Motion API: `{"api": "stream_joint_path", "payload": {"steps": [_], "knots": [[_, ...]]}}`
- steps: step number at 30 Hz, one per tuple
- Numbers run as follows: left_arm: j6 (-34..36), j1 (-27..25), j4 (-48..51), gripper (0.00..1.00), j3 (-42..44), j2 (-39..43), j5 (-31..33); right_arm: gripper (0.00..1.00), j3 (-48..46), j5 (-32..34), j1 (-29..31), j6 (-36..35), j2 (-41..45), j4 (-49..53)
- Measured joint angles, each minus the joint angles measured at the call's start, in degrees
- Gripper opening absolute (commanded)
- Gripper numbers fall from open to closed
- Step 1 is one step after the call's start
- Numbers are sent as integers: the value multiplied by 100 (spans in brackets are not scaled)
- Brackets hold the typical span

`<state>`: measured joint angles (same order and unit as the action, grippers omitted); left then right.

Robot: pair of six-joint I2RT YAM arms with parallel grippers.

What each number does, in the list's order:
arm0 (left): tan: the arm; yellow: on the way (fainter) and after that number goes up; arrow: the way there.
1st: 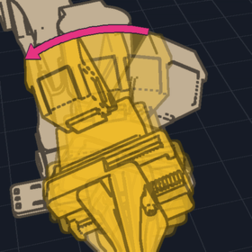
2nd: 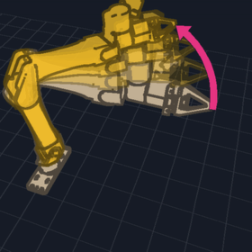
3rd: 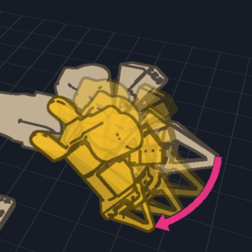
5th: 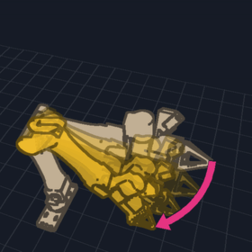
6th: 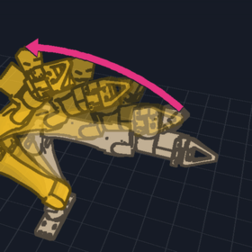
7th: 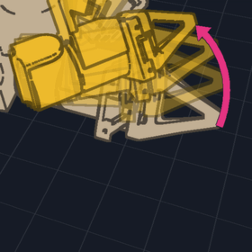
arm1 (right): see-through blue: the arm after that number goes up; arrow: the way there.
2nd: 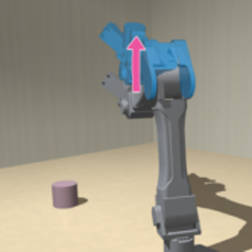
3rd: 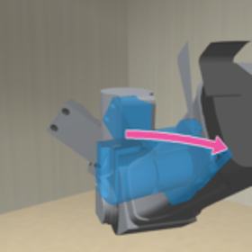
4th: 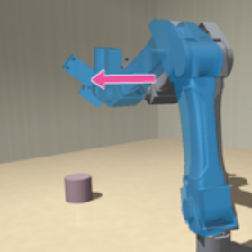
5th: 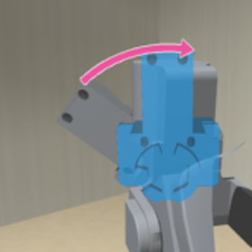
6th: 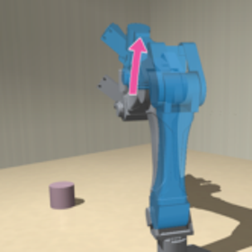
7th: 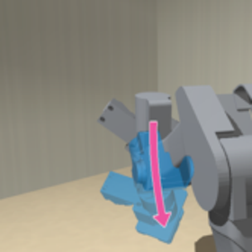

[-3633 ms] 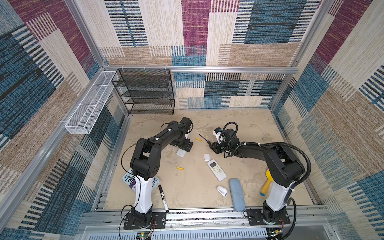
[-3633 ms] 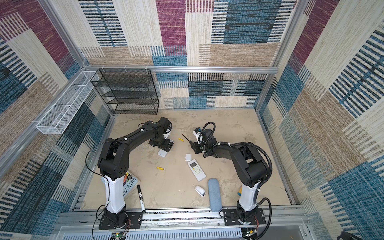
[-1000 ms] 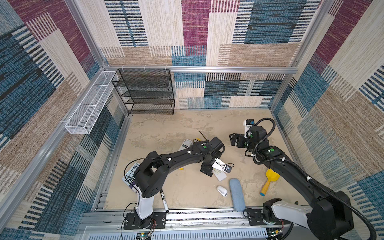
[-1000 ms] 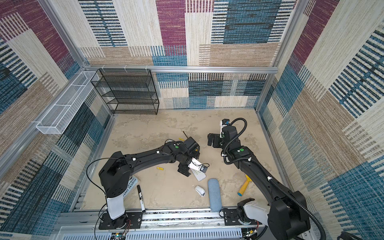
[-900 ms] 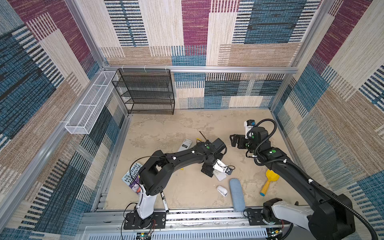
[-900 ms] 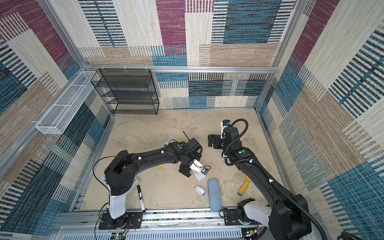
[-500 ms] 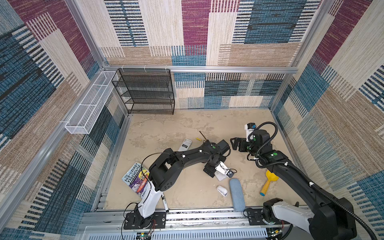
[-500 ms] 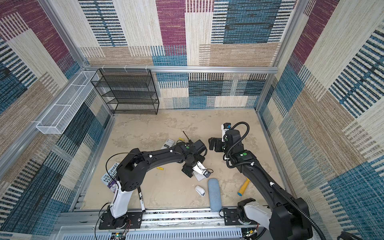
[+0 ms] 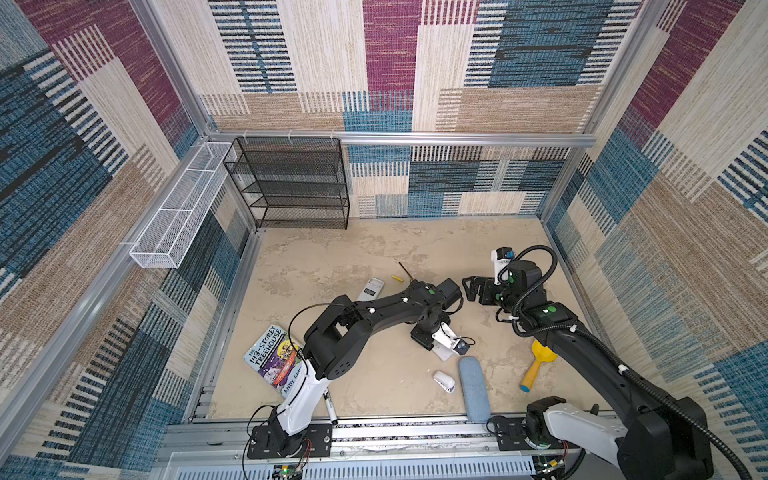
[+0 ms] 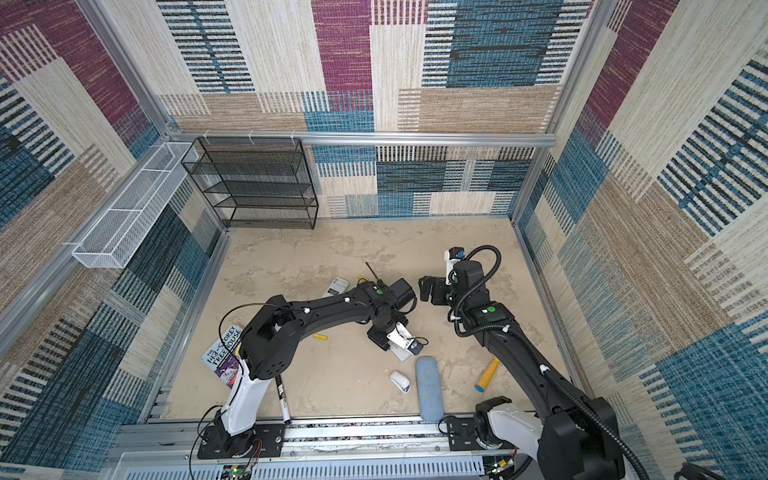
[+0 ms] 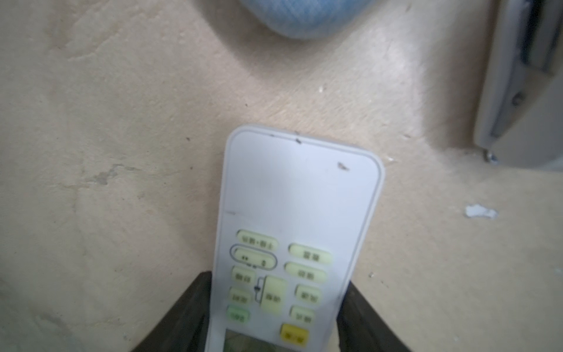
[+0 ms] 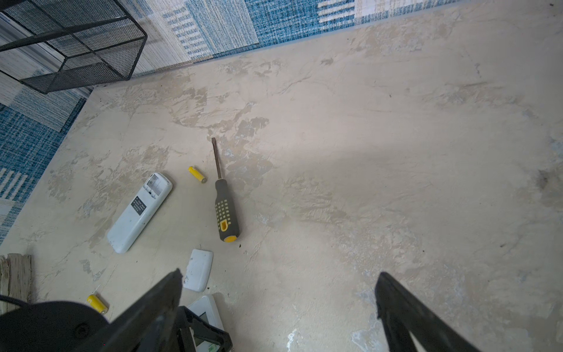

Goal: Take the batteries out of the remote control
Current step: 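Lift the display remote with the left gripper toward the right gripper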

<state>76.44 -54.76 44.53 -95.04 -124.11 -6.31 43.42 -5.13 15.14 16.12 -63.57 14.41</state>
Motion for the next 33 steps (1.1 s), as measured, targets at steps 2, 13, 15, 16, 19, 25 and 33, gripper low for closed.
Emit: {"api": "stream_joint_path", "payload": {"steps": [2,13,15,16,19,25,33], "knots": [[-4,0,0,56,-57,-37,2,100,-15,-33,-11,-11,0,-20],[-385,35,-48,52,-208,-50,188,100,-87,-33,-22,-20,0,-103],[-483,66,-175,52,-101,94,197,100,-96,-33,-26,-20,0,-131],[-546,87,-273,52,7,221,223,100,-103,-35,-26,-20,0,-142],[-662,168,-542,52,321,595,278,100,-105,-74,-66,-17,-4,-164],[-957,389,-1200,52,1246,1502,317,98,-105,-579,-289,26,28,-260],[-1631,804,-2507,53,2848,2863,313,91,-232,-1989,-289,31,175,-597]]}}
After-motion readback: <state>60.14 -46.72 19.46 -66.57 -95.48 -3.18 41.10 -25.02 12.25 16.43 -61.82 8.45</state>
